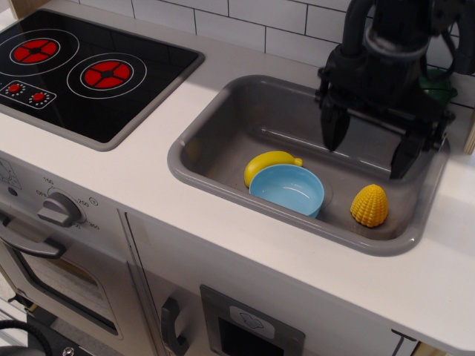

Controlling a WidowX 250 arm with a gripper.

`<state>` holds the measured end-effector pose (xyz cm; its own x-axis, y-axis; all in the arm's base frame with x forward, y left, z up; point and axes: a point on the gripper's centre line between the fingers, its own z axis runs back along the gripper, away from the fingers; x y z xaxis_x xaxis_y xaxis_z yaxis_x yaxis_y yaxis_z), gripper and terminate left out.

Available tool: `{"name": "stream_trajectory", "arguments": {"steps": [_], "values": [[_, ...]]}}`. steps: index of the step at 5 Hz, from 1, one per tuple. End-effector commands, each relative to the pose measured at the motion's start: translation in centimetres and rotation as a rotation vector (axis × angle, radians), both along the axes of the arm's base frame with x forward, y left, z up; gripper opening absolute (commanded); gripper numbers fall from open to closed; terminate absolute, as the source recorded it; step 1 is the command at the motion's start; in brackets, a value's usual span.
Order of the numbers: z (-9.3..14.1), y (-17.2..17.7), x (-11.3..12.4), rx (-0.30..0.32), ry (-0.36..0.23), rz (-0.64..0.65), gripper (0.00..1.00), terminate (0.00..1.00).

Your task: Put corn in bowl sink

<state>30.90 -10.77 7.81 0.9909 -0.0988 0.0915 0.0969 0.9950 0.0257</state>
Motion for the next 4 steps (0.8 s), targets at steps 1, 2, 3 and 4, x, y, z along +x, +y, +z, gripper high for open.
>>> {"name": "stream_trajectory", "arguments": {"steps": [1, 2, 3, 4], "values": [[-0.4, 1.0, 2.3, -0.039, 0.018, -0.066, 1.0, 0.0], [-1.2, 1.1, 3.5, -0.059, -0.009, -0.109, 1.0, 0.0], [-2.3, 1.1, 4.5, -0.082, 0.018, -0.155, 1.0, 0.0], [-3.5, 0.5, 5.3, -0.068, 0.033, -0.17, 1.0, 0.0]]}}
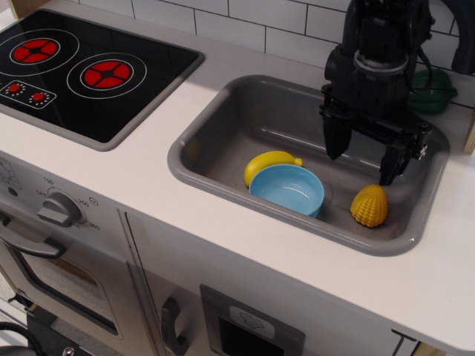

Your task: Put corn in bowl sink

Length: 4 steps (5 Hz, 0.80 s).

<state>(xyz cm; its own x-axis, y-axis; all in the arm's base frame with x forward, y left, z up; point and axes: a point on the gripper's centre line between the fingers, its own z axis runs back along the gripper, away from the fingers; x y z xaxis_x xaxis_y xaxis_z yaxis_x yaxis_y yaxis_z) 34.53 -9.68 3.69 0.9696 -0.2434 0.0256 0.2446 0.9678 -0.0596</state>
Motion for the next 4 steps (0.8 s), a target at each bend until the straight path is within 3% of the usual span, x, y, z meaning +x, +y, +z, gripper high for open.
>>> {"name": "stream_trajectory", "arguments": {"steps": [1, 4], "values": [[-0.6, -0.8, 2.0, 0.03, -0.057, -0.026, 1.0, 0.0], [-3.2, -1.3, 1.6, 0.058, 0.011, -0.055, 1.0, 0.0]]}}
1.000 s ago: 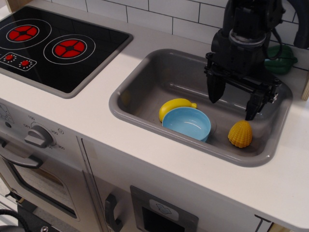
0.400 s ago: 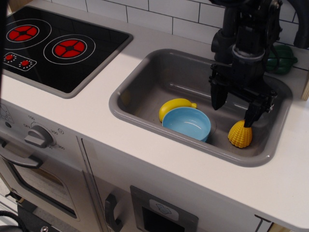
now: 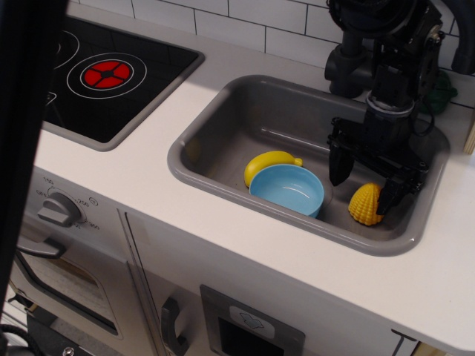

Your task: Put corn in bowl sink

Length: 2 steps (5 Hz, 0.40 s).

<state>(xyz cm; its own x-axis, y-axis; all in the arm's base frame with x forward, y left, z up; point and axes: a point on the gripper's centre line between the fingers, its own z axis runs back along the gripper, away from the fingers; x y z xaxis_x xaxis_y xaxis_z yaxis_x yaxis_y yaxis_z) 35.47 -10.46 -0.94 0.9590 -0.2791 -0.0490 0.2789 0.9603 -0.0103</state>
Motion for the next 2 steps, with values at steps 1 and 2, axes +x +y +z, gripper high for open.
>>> {"name": "stream_trajectory", "arguments": {"steps": [1, 2], "values": [[1.25, -0.4, 0.78, -0.021, -0.037, -0.015, 0.0, 0.0], [1.58, -0.28, 0.69, -0.03, -0.04, -0.011, 0.0, 0.0]]}}
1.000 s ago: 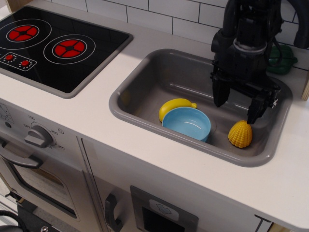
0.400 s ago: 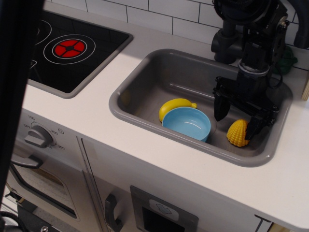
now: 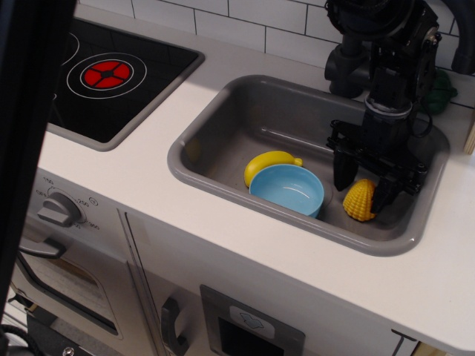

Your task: Put corn in bowl sink

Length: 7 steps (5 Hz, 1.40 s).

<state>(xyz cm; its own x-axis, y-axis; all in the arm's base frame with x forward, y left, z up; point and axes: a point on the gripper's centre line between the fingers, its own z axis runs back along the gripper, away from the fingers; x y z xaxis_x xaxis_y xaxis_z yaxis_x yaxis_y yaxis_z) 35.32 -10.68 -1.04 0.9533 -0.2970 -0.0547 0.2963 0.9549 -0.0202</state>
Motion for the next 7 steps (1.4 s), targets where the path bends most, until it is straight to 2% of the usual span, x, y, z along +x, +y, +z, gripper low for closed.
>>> {"name": "stream_trajectory", "arguments": {"steps": [1, 2, 3, 4, 6, 7], "values": [[3.0, -0.1, 0.9, -0.047, -0.077, 0.023, 0.0, 0.0], [5.5, -0.3, 1.2, -0.091, -0.132, 0.053, 0.0, 0.0], [7.6, -0.2, 0.4, -0.128, -0.184, 0.038, 0.0, 0.0], [8.7, 1.2, -0.7, -0.148, -0.211, 0.057, 0.0, 0.0], [7.5, 6.3, -2.0, -0.1, -0.159, 0.069, 0.0, 0.0], [7.5, 8.4, -2.3, -0.116, -0.15, 0.068, 0.0, 0.0]]}}
